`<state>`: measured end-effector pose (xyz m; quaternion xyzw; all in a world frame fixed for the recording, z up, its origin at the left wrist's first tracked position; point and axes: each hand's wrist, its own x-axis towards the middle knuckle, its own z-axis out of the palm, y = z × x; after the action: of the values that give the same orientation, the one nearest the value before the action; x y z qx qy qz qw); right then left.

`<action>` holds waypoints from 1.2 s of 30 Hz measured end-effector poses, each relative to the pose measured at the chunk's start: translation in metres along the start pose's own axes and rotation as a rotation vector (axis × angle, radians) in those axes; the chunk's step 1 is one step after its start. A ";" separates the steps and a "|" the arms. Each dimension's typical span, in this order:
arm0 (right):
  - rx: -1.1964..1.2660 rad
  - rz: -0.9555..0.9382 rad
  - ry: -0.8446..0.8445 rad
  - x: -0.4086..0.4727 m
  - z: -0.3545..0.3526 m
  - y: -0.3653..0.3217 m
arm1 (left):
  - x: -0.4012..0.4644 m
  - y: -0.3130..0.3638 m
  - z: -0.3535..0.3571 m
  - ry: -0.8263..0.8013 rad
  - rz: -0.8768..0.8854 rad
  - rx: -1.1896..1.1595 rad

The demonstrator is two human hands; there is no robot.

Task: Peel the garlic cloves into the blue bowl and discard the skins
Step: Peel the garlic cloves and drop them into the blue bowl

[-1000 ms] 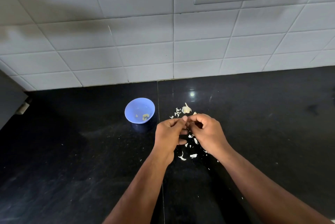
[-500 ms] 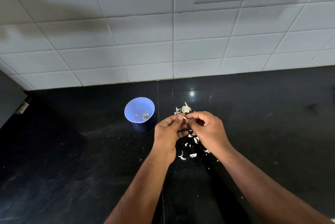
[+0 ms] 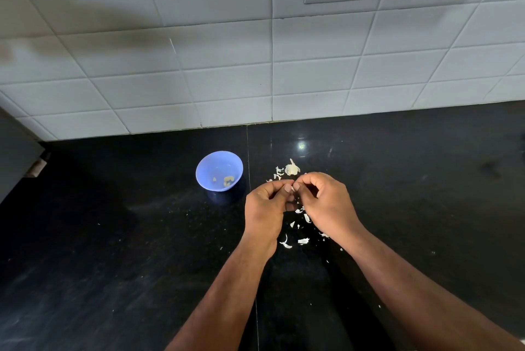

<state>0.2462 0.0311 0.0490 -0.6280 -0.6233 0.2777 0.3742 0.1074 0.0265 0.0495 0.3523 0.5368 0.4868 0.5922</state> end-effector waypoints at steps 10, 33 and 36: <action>0.695 0.438 -0.130 -0.014 0.004 -0.014 | -0.004 -0.004 -0.002 0.040 -0.075 -0.223; 0.647 0.269 -0.018 -0.015 -0.004 -0.014 | -0.008 0.002 -0.001 0.060 0.074 0.085; 0.583 0.256 -0.045 -0.014 -0.004 -0.013 | -0.008 0.002 -0.003 0.047 0.086 0.163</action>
<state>0.2407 0.0160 0.0603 -0.5613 -0.4412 0.5035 0.4865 0.1042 0.0195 0.0531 0.4106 0.5729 0.4746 0.5273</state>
